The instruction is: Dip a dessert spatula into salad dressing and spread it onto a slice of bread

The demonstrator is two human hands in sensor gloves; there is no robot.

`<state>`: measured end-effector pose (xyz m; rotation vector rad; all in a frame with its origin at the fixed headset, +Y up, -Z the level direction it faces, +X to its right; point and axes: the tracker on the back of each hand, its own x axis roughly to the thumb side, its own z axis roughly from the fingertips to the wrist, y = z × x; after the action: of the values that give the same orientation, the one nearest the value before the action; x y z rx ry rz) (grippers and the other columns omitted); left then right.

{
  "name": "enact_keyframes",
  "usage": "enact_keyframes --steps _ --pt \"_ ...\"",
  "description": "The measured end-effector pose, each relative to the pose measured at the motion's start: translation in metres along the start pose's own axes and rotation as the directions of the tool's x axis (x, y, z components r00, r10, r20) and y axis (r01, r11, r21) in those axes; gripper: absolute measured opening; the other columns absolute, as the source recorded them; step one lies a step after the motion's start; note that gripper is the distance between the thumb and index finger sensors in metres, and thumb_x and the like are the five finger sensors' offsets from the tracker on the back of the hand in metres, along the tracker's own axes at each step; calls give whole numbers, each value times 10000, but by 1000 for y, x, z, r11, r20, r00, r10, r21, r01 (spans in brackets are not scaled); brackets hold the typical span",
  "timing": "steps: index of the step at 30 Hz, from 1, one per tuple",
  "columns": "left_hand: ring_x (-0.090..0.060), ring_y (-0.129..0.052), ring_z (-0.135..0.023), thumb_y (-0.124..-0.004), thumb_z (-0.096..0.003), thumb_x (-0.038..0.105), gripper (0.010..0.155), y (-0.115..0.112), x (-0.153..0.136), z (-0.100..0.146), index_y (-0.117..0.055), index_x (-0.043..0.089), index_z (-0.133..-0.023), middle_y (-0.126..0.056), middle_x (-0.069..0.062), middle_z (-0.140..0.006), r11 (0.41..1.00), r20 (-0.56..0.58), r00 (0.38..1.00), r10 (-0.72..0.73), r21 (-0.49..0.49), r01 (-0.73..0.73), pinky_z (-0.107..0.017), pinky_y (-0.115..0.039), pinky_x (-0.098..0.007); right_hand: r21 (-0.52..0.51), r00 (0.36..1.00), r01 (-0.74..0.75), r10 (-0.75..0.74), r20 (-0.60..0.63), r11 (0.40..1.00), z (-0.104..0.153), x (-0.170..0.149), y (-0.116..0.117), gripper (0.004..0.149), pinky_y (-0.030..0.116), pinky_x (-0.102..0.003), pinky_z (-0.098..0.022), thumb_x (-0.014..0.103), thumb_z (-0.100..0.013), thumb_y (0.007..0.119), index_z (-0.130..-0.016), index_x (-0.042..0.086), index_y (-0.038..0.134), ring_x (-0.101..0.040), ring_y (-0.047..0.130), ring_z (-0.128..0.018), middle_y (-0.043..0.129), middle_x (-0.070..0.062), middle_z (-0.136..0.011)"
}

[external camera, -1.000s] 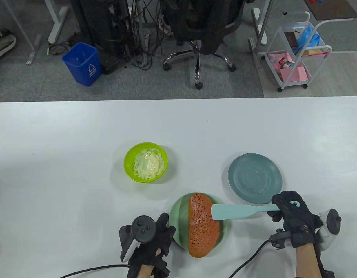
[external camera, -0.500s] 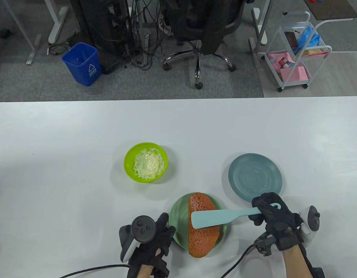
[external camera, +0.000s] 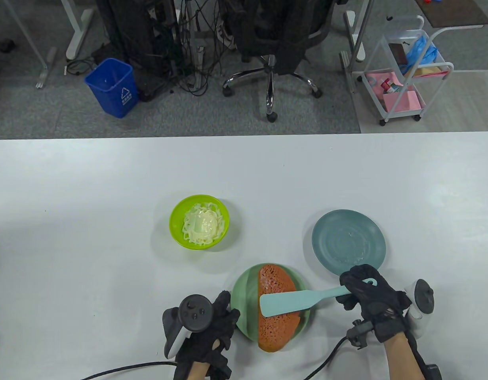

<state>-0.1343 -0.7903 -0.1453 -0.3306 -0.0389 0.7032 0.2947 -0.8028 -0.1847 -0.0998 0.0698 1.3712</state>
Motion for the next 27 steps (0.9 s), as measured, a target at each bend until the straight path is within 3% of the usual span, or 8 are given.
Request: enact_keyframes --steps 18,27 --pt "-80 -1062 -387 -818 -588 431 615 0 0 0 -653 96 -1076 -1000 65 -658 1000 -1 1000 2 -1 -2 -316 -920 -273 -66 1000 29 -29 13 997 4 13 -49 331 940 -332 -155 200 -499 1002 -753 139 799 -399 1042 -296 866 -214 -709" --pt "-81 -1061 -388 -817 -588 430 610 0 0 0 -655 100 -1075 -999 63 -658 1000 -1 1000 2 -1 -2 -318 -920 -273 -81 999 30 -28 25 996 5 14 -53 332 939 -326 -149 205 -498 1000 -753 142 798 -394 1042 -289 868 -208 -707"
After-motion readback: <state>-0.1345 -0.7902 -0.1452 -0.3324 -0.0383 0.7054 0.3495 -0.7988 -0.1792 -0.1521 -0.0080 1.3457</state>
